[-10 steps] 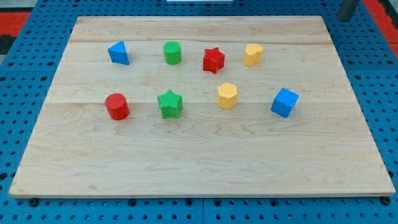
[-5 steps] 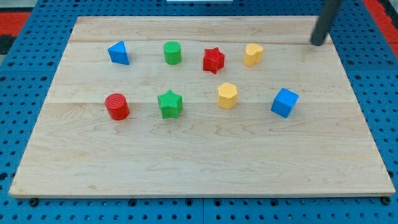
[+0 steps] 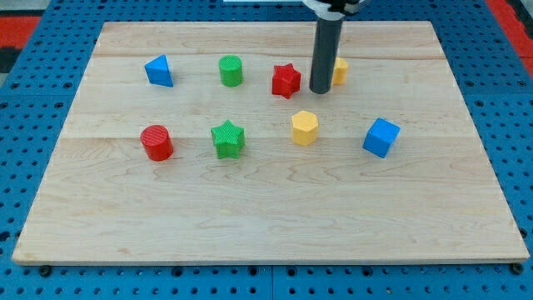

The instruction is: Move the yellow heart slightly up

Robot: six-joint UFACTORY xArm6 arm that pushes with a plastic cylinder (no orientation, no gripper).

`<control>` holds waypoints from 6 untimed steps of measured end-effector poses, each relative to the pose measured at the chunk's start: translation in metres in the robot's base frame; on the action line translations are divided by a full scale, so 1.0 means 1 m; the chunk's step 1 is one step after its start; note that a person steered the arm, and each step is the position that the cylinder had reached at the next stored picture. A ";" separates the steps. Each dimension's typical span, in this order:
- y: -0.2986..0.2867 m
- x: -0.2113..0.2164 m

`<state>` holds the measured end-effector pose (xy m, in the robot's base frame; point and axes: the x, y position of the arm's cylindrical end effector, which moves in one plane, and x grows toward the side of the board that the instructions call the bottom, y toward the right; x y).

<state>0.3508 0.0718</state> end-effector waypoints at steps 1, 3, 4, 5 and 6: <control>0.029 -0.001; 0.022 -0.046; 0.026 -0.056; 0.025 -0.061; 0.047 -0.013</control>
<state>0.3382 0.1184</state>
